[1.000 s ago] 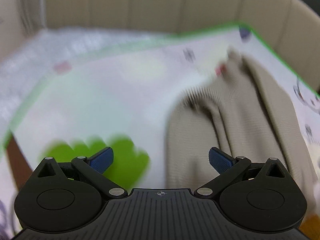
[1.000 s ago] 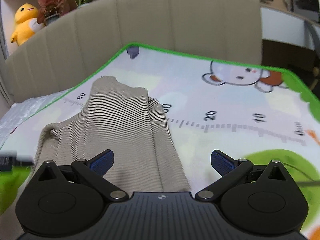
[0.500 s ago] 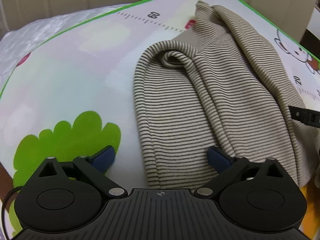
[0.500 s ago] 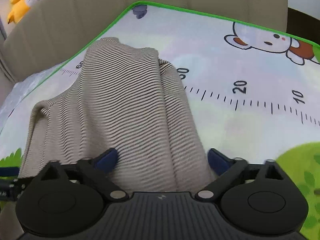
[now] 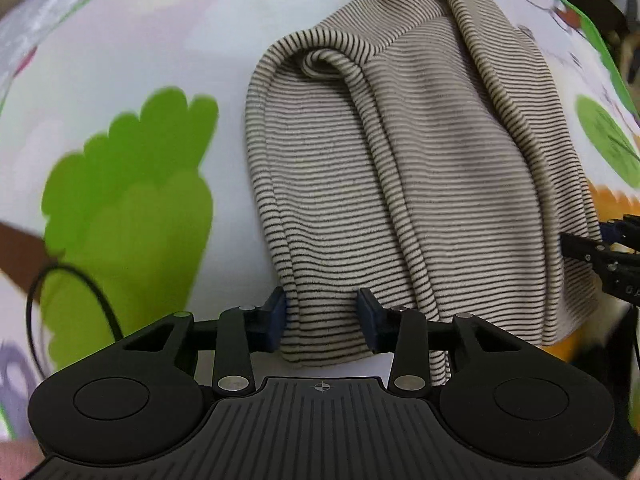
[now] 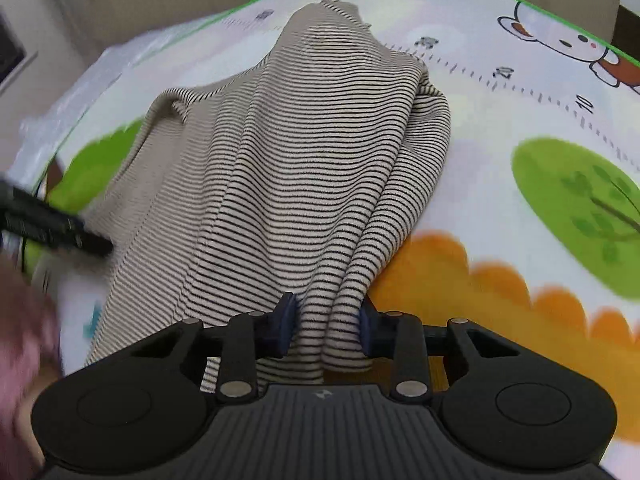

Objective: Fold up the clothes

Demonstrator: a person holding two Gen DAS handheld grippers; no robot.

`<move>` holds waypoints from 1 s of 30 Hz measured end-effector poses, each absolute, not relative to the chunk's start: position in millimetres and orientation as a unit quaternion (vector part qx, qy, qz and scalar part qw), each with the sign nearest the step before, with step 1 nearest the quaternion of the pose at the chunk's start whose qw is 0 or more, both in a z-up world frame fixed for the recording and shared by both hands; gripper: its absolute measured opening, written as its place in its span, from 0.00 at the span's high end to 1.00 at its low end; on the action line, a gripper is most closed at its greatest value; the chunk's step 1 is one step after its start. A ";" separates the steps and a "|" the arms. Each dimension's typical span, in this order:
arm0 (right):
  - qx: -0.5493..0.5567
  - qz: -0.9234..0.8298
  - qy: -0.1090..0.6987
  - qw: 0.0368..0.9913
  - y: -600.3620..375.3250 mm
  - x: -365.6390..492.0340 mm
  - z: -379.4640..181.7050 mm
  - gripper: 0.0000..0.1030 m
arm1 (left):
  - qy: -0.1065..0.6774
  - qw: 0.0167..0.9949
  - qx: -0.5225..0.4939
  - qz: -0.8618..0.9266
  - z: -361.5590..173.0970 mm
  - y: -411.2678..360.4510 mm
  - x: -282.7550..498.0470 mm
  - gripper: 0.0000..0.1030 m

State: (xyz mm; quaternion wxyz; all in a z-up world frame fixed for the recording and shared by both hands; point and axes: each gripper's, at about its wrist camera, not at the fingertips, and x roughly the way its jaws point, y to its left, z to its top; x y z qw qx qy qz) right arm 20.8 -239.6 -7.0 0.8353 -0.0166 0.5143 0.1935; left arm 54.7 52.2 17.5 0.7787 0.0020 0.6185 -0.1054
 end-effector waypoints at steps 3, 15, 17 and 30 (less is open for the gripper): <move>-0.018 0.189 0.510 0.839 -245.2 9.6 -4.8 0.70 | 0.567 0.810 -0.023 -0.149 49.2 56.2 42.8 0.56; -0.013 0.189 0.407 0.894 -248.9 -2.4 31.3 0.61 | 0.520 0.828 -0.107 -0.182 30.8 31.6 73.7 0.25; -0.017 0.197 0.408 0.892 -243.1 1.4 27.1 0.60 | 0.527 0.827 -0.099 -0.166 12.7 23.5 79.1 0.26; -0.012 0.192 0.437 0.879 -234.6 28.1 -8.7 0.55 | 0.447 0.840 -0.258 -0.166 53.3 70.7 143.4 0.90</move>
